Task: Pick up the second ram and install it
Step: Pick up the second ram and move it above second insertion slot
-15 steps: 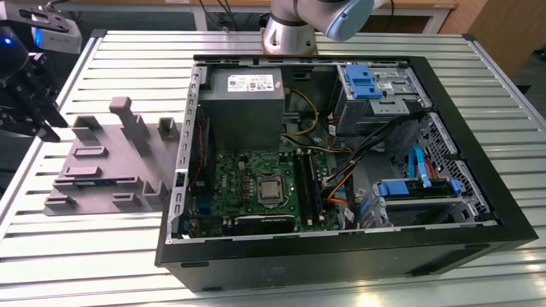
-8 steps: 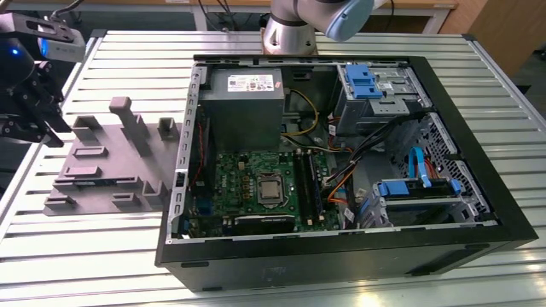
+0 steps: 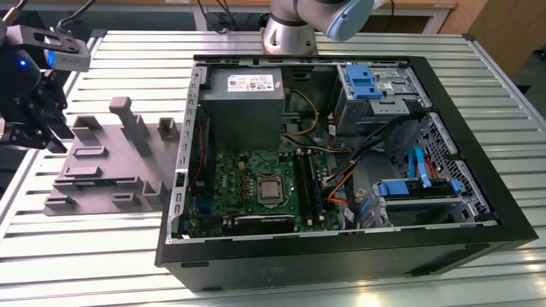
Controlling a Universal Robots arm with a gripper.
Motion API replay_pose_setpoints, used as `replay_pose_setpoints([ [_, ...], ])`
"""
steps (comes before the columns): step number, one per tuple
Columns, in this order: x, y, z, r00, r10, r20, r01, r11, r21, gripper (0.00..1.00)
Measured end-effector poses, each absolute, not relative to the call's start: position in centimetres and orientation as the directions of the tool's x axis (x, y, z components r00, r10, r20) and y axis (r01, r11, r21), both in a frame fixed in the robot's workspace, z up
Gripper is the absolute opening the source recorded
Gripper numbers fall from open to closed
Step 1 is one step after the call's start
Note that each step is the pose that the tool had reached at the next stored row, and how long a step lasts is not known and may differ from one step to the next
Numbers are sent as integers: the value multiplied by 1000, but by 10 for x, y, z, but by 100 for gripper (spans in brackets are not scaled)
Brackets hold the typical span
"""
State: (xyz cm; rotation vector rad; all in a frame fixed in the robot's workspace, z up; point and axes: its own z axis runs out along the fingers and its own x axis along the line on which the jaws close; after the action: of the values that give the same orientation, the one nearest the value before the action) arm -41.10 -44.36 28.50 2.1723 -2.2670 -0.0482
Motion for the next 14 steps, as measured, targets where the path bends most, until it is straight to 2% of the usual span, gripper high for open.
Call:
replay_pose_setpoints([
  [14, -411, -448, 268, -43, -999, -20, -999, 42, 25, 36],
])
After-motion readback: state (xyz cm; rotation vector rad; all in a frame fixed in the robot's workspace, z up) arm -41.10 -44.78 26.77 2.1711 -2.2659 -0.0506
